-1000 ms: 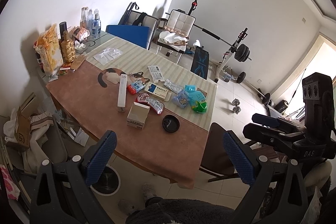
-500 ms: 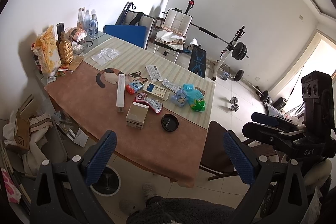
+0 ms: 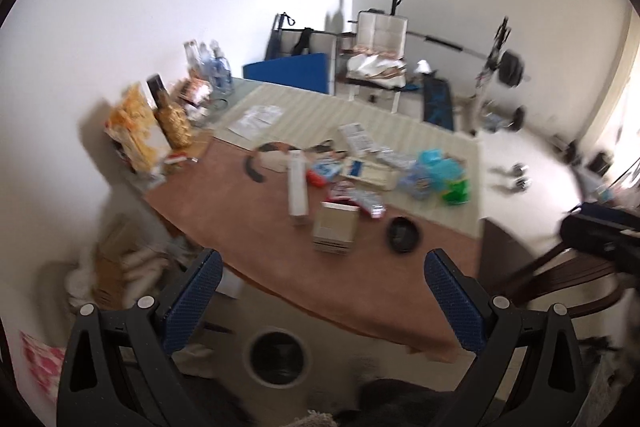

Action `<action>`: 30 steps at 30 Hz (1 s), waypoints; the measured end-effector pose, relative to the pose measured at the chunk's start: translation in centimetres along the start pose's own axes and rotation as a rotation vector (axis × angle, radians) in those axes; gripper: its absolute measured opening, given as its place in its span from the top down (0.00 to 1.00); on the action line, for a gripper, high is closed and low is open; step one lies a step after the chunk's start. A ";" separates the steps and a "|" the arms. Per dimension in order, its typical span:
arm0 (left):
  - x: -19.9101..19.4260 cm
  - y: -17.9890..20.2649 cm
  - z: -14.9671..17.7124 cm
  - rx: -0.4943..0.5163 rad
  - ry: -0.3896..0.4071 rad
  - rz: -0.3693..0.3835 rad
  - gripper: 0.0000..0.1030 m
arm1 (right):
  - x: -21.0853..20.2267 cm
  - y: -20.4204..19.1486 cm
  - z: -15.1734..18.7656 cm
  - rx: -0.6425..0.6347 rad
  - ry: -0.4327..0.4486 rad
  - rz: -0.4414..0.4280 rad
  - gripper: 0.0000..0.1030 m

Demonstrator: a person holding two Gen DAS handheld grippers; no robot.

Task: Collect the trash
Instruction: 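Grasp the teal snack bag with the right gripper while the left gripper reaches the white box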

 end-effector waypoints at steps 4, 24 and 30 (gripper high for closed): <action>7.2 -0.7 -0.4 0.035 -0.097 -0.080 0.00 | 5.4 2.7 -0.6 0.017 -0.061 0.131 0.00; 41.5 -0.2 -7.0 -0.082 -0.495 -0.258 0.00 | 49.1 22.8 -10.7 -0.114 -0.518 0.437 0.00; 46.2 -0.1 -8.1 -0.069 -0.530 -0.278 0.00 | 55.2 24.6 -11.3 -0.077 -0.570 0.419 0.00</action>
Point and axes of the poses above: each gripper's, at about its wrist camera, not at the fingertips, and x roughly the way its jaws point, y to its right, z to its underside, the point moved 4 cm from there along x, roughly the way its jaws point, and after that the axes turned 12 degrees about z, right-handed, at the moved point
